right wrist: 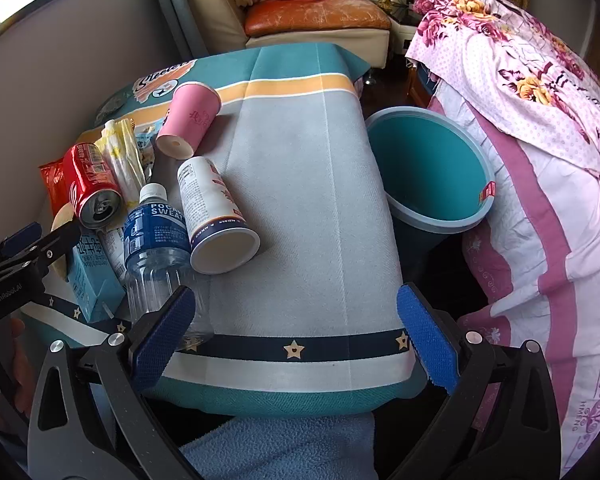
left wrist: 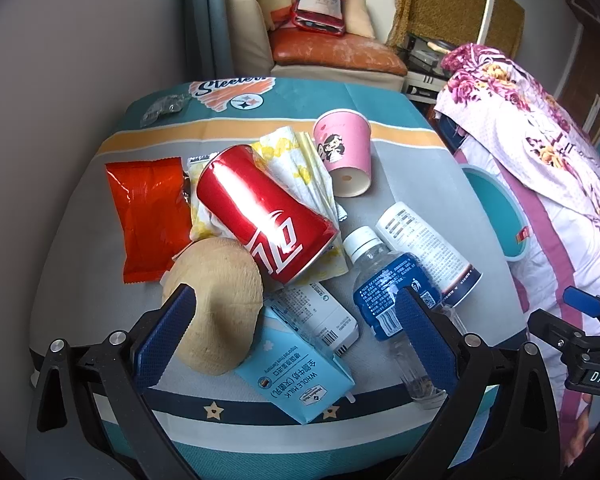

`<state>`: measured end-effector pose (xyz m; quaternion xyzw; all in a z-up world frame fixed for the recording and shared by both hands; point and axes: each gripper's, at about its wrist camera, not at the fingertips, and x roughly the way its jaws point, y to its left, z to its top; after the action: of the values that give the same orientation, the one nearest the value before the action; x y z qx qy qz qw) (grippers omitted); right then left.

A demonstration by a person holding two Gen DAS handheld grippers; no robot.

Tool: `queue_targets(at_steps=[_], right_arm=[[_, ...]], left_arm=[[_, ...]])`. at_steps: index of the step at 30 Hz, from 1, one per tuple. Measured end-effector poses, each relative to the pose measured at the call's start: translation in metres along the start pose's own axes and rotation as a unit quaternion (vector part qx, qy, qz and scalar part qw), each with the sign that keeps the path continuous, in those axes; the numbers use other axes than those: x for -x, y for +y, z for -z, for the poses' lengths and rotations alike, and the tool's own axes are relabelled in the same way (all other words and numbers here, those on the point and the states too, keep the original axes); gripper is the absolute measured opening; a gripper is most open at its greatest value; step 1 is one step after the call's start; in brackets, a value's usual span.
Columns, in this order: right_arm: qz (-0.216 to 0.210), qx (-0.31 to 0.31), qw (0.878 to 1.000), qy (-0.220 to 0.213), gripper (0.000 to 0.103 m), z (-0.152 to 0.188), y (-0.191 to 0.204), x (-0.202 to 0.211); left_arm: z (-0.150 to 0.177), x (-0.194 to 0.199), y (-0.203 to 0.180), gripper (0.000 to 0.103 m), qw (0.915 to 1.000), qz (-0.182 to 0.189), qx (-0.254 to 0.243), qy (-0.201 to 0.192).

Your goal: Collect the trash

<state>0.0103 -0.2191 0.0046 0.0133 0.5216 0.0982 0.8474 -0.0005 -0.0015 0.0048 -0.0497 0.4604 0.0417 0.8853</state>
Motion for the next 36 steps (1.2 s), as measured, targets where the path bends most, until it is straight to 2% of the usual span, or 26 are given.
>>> queue_targets(at_steps=[22,36], right_arm=[[-0.004,0.006,1.0,0.005,0.097,-0.006,0.004,0.0],[-0.006,0.01,1.0,0.007,0.097,-0.01,0.01,-0.001]], left_arm=[[0.003,-0.014,0.007,0.1,1.0,-0.003,0.0,0.008],[0.002,-0.01,0.002,0.1,1.0,-0.003,-0.002,0.009]])
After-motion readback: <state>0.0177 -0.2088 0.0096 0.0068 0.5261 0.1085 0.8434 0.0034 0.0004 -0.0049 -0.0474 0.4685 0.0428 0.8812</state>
